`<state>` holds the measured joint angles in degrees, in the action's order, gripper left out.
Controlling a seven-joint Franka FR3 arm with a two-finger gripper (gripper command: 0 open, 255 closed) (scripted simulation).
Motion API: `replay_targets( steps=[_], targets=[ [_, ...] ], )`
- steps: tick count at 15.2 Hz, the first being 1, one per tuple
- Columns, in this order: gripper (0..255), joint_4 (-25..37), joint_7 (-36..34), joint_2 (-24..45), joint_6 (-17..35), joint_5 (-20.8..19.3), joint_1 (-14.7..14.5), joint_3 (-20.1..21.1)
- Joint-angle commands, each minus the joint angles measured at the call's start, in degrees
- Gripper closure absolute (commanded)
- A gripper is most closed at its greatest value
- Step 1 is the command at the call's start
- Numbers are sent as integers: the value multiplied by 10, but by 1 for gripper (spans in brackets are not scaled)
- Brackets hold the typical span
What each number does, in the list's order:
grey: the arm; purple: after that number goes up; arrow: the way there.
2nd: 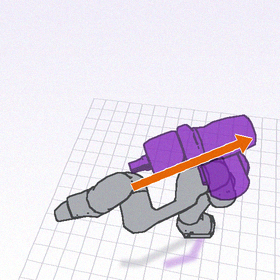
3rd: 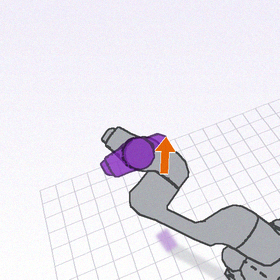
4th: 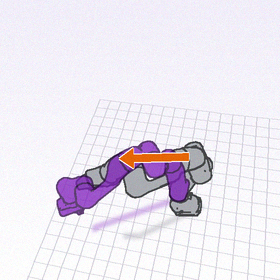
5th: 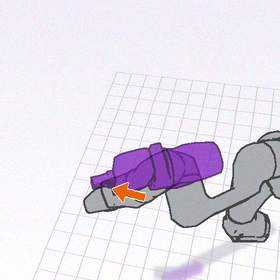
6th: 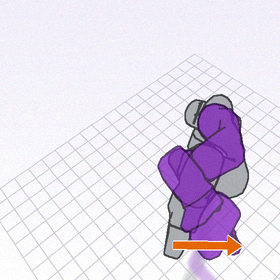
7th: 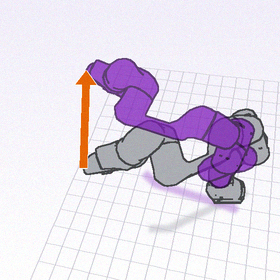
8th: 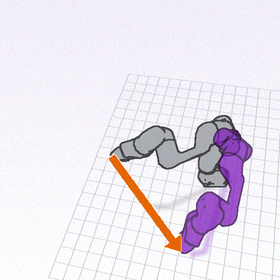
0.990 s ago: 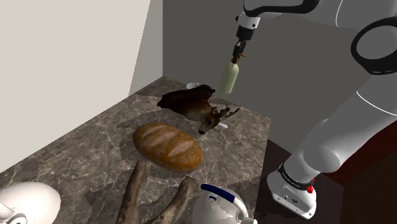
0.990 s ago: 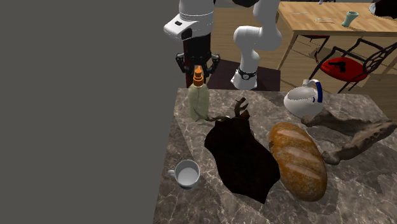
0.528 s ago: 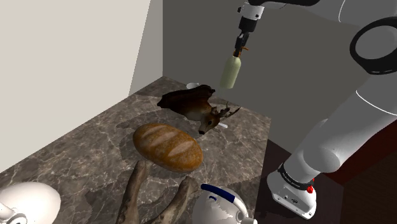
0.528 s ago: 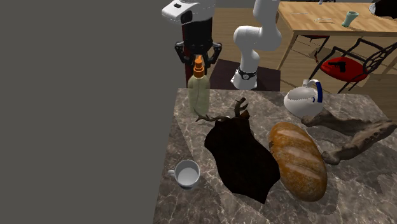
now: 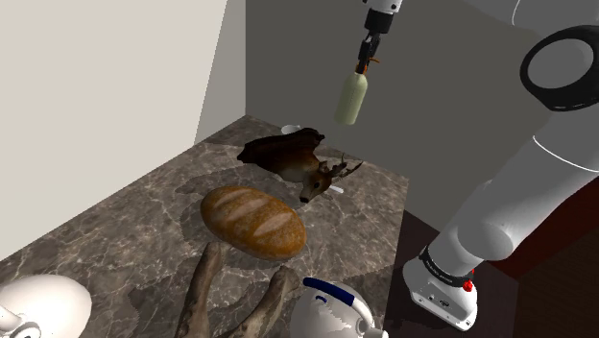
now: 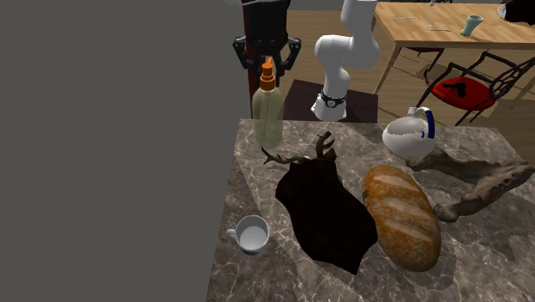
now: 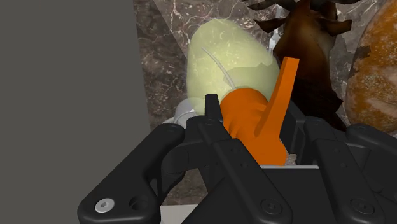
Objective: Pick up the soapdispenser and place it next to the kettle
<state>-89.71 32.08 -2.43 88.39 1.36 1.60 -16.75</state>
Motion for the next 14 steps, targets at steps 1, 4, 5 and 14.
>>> replay_targets(
  steps=[1, 4, 5, 14],
  targets=[
    [255, 27, 2, 8, -19, 2, 1, -1],
    [255, 63, 3, 18, -46, 5, 2, -3],
    [255, 76, 4, 22, -55, 7, 3, -3],
    [255, 157, -5, 39, -120, 12, 0, -1]
  ],
)
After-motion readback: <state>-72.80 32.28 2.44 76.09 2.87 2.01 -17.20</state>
